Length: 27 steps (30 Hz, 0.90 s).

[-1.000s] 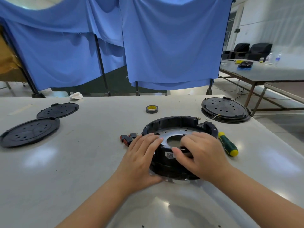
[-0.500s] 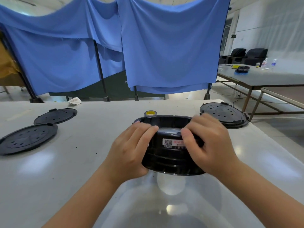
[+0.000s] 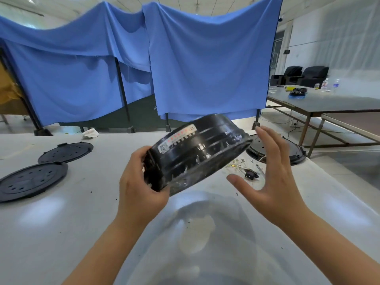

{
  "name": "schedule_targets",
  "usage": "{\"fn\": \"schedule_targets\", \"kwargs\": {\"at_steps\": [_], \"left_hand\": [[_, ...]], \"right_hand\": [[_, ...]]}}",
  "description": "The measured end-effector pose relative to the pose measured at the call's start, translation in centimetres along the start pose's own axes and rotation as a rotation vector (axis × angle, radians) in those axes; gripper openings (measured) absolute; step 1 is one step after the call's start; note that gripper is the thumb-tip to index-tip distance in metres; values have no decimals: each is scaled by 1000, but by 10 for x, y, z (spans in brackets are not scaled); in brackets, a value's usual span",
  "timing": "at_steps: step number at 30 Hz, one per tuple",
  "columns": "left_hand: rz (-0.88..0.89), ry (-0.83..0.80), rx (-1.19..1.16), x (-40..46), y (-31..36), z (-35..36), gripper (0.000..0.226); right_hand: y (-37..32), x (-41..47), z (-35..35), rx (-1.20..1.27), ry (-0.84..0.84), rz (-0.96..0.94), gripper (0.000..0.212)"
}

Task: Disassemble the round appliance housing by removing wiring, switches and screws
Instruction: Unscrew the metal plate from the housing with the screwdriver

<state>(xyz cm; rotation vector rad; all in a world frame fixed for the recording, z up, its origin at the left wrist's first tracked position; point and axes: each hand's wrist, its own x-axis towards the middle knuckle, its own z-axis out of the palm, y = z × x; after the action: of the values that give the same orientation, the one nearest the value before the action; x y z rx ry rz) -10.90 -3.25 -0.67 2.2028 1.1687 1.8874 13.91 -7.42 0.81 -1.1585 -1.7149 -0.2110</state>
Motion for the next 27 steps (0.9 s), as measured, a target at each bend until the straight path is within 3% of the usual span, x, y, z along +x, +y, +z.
{"fn": "schedule_targets", "kwargs": {"at_steps": [4,9,13,18,22,27], "left_hand": [[-167,80,-161,3,7,0,39],[-502,83,-412,5,2,2,27],[-840,-9,-642,7,-4,3,12],[-1159,-215,-710,9,-10,9,23],[-1274,-322,-692,9,-13,11,20],[-1319,-335,-776,12,-13,17,17]], "right_hand": [[13,-7,15,200,23,272,87],[25,-18,27,158,1,229,71],[22,-15,24,202,30,247,69],[21,-10,24,212,0,358,72],[23,-2,24,292,-47,507,73],[33,12,23,384,70,824,81]]}}
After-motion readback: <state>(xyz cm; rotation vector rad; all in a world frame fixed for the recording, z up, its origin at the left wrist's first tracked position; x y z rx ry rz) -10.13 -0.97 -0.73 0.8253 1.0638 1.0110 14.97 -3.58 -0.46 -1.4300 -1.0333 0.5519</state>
